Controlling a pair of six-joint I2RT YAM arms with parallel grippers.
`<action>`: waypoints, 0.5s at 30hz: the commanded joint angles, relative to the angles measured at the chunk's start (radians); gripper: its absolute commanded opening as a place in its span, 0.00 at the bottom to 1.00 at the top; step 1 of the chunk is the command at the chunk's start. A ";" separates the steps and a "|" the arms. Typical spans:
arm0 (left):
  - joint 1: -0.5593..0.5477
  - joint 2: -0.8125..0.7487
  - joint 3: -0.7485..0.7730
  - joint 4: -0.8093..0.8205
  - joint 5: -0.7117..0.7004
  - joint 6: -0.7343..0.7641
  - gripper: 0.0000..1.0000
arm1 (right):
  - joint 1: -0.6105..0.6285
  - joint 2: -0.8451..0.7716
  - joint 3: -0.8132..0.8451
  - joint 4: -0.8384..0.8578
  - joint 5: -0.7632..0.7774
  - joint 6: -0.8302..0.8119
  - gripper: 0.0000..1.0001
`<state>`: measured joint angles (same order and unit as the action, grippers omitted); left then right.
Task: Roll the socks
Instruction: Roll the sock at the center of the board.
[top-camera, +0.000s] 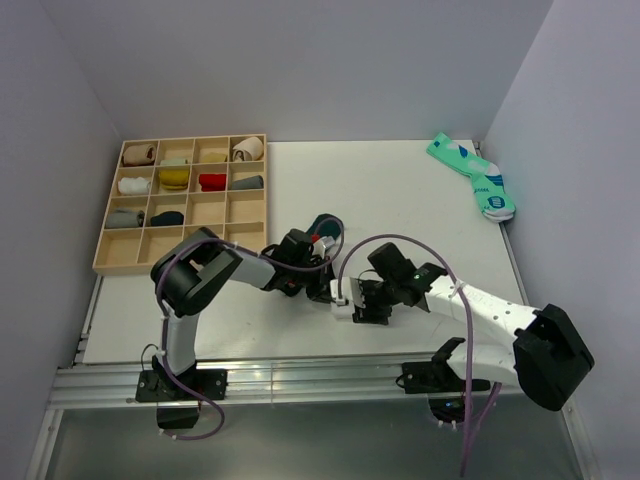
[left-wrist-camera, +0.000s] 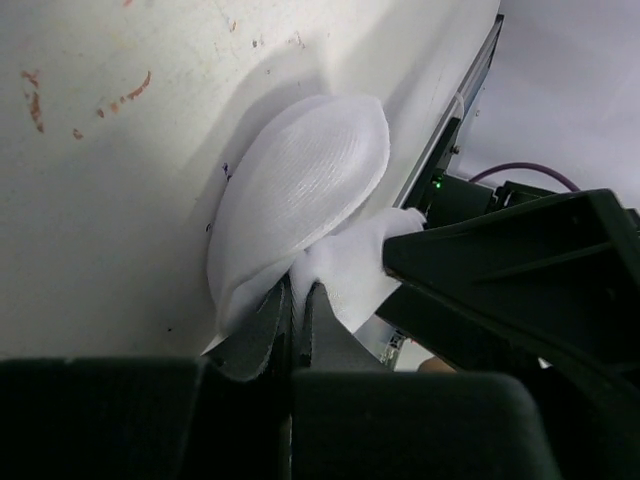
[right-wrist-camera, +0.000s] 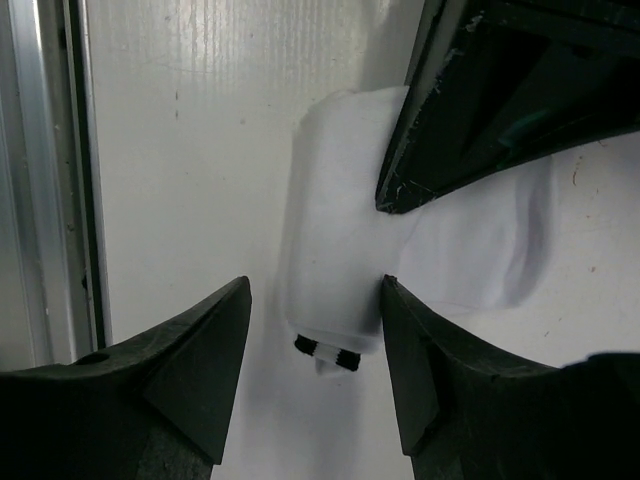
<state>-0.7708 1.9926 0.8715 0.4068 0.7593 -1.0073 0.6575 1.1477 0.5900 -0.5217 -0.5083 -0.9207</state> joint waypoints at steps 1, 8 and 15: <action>0.001 0.061 -0.017 -0.203 -0.043 0.079 0.00 | 0.046 0.017 -0.019 0.084 0.051 0.034 0.61; 0.002 0.081 0.000 -0.181 -0.006 0.069 0.00 | 0.080 0.079 -0.032 0.160 0.099 0.075 0.56; 0.002 0.058 -0.008 -0.143 -0.024 0.044 0.04 | 0.080 0.130 -0.021 0.169 0.096 0.120 0.26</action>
<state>-0.7578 2.0205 0.8993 0.3740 0.8223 -1.0088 0.7273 1.2419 0.5690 -0.3878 -0.4076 -0.8284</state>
